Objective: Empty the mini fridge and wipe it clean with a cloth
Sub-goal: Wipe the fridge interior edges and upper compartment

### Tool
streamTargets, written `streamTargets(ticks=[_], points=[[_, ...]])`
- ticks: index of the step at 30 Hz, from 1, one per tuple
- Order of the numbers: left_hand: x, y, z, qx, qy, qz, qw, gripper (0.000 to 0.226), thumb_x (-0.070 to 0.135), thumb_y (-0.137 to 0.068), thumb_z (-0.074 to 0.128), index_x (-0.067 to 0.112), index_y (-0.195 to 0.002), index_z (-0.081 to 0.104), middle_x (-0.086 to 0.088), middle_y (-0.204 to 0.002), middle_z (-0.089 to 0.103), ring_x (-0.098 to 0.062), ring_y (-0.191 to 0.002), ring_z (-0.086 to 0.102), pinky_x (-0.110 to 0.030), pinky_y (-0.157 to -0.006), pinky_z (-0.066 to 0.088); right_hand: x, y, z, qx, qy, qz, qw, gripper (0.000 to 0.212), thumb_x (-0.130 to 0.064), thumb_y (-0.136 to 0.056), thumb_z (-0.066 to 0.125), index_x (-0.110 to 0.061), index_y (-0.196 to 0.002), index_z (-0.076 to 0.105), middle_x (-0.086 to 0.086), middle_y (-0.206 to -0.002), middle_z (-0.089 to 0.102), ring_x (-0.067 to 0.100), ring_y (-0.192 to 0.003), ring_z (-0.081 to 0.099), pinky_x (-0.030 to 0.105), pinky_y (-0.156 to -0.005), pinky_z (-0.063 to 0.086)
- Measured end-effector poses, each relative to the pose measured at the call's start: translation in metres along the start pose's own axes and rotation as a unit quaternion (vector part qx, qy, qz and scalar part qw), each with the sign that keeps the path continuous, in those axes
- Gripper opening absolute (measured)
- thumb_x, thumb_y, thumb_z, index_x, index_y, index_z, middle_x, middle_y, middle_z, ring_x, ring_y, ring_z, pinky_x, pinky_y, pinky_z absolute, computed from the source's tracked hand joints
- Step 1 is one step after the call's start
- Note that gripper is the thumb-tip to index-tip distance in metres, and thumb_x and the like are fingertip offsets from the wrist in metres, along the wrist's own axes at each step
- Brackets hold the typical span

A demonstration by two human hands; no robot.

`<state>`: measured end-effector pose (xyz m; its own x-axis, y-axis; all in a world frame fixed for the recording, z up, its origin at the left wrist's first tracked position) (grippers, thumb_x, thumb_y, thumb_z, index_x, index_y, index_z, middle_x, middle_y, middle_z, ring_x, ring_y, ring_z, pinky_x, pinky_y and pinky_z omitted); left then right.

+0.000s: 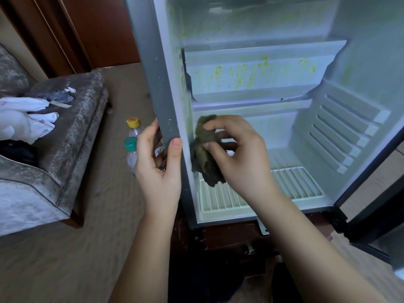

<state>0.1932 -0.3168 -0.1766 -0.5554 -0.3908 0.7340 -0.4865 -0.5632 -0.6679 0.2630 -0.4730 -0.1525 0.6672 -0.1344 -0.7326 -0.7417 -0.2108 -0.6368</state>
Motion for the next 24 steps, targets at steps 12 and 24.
streamTargets(ticks=[12, 24], points=[[0.002, 0.000, -0.001, -0.002, 0.004, 0.000, 1.000, 0.036, 0.022, -0.093, 0.056, 0.010, -0.127, 0.050, 0.008, -0.117, 0.063, 0.000, -0.107, 0.060, -0.017, -0.089, 0.045, 0.020, -0.023, 0.018, 0.019, -0.032, 0.117, 0.992, 0.028, -0.002, -0.085, 0.060, -0.020, -0.103, 0.071, -0.014, -0.090, 0.068, 0.002, -0.074, 0.061, 0.009, -0.073, 0.046], [0.008, -0.007, -0.006, -0.043, 0.008, -0.061, 0.997, 0.028, 0.010, -0.094, 0.060, 0.013, -0.121, 0.053, -0.007, -0.119, 0.064, -0.005, -0.110, 0.062, -0.014, -0.087, 0.046, 0.034, 0.050, 0.030, -0.061, 0.005, 0.132, 0.989, 0.027, -0.001, -0.077, 0.071, -0.026, -0.079, 0.062, -0.018, -0.076, 0.062, 0.005, -0.077, 0.061, 0.009, -0.067, 0.043]])
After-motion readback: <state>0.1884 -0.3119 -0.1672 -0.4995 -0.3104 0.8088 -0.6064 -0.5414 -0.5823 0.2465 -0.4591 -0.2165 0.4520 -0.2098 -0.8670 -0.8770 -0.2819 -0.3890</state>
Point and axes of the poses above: each hand's wrist, its own y-axis away from the middle knuckle, its own z-axis out of the palm, x = y × z, the point moved 9 cm from there along -y, towards the middle knuckle
